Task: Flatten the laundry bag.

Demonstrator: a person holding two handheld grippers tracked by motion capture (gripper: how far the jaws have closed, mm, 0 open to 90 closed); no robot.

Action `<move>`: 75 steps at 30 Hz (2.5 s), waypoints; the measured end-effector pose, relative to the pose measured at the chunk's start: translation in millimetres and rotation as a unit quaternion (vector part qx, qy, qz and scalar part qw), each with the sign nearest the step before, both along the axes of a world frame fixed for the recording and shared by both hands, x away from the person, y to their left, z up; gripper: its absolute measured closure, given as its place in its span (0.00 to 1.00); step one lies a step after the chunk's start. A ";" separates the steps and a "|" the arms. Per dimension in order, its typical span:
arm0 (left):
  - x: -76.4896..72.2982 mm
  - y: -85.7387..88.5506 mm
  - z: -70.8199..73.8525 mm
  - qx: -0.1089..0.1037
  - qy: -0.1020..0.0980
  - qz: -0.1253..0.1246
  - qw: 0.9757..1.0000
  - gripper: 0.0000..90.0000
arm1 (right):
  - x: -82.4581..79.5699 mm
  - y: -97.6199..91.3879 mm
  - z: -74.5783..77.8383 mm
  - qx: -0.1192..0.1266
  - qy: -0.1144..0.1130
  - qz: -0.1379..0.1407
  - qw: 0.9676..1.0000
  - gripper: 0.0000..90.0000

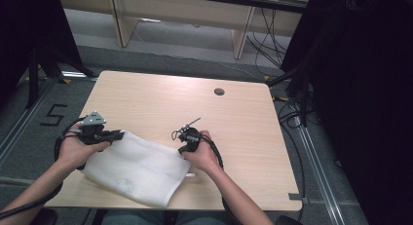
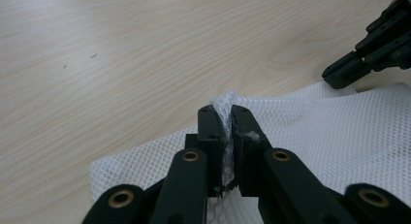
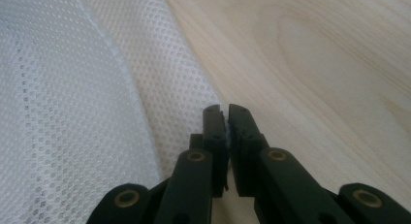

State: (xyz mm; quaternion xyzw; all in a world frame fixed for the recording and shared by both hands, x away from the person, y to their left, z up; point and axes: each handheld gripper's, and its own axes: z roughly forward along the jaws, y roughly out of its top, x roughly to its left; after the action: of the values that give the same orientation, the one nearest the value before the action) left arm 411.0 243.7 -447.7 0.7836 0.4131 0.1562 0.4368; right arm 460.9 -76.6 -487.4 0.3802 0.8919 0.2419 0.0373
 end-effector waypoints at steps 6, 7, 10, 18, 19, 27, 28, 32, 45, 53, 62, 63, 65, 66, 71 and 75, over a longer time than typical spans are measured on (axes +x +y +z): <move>-0.7 -4.9 0.9 -0.002 -0.003 -0.012 1.000 0.93 | 6.6 -7.2 0.9 -0.001 -0.003 -0.012 1.000 0.97; -0.9 -5.6 1.0 0.002 -0.004 -0.016 1.000 0.93 | 8.1 -9.0 1.3 -0.002 -0.006 -0.014 1.000 0.97; -2.4 -9.4 1.1 -0.007 -0.001 -0.016 1.000 0.93 | 11.7 -14.0 2.3 -0.001 -0.006 -0.025 1.000 0.97; -4.4 -22.0 3.3 -0.006 -0.012 -0.040 0.999 0.93 | 26.2 -40.3 7.9 -0.002 -0.018 -0.071 0.997 0.98; -4.7 -23.8 2.7 -0.009 -0.014 -0.045 0.999 0.93 | 27.0 -42.7 8.8 -0.001 -0.018 -0.078 0.997 0.98; -7.2 -33.5 2.7 -0.016 -0.018 -0.075 0.997 0.93 | 34.9 -60.2 11.0 -0.002 -0.041 -0.106 0.994 0.98; -7.7 -37.6 2.9 -0.014 -0.020 -0.083 0.996 0.93 | 35.8 -61.8 11.0 0.000 -0.045 -0.112 0.993 0.98; -8.5 -45.2 2.7 -0.013 -0.019 -0.094 0.995 0.93 | 38.8 -67.9 15.2 -0.003 -0.043 -0.132 0.990 0.98; -16.0 -56.4 -5.3 -0.015 -0.006 -0.148 0.989 0.93 | 50.6 -93.8 15.5 -0.009 -0.064 -0.183 0.981 0.98; -26.9 -66.4 -15.6 0.000 0.014 -0.231 0.973 0.93 | 55.4 -106.5 14.0 -0.011 -0.073 -0.204 0.976 0.98; -30.2 -74.7 -21.5 0.019 0.026 -0.256 0.966 0.93 | 55.6 -107.6 12.0 -0.013 -0.061 -0.206 0.977 0.95; -29.9 -74.9 -22.3 0.022 0.026 -0.254 0.966 0.93 | 55.4 -108.1 11.6 -0.015 -0.064 -0.196 0.978 0.92; -30.6 -76.6 -22.7 0.022 0.027 -0.253 0.967 0.93 | 53.7 -105.5 14.8 -0.006 -0.067 -0.203 0.977 0.86; -29.8 -76.4 -22.2 0.030 0.025 -0.254 0.967 0.93 | 52.4 -104.3 17.2 -0.006 -0.071 -0.201 0.977 0.84; -29.1 -78.2 -21.0 0.025 0.019 -0.253 0.967 0.93 | 47.7 -92.7 28.0 -0.009 -0.079 -0.164 0.983 0.79; -29.2 -78.2 -21.6 0.025 0.020 -0.252 0.967 0.93 | 45.0 -86.6 33.6 -0.024 -0.103 -0.147 0.983 0.73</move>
State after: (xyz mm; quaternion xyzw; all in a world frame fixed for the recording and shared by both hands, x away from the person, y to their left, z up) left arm 381.8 165.5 -469.3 0.8763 0.2066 0.0361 0.4338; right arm 505.9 -163.3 -453.8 0.4790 0.8234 0.2501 0.1732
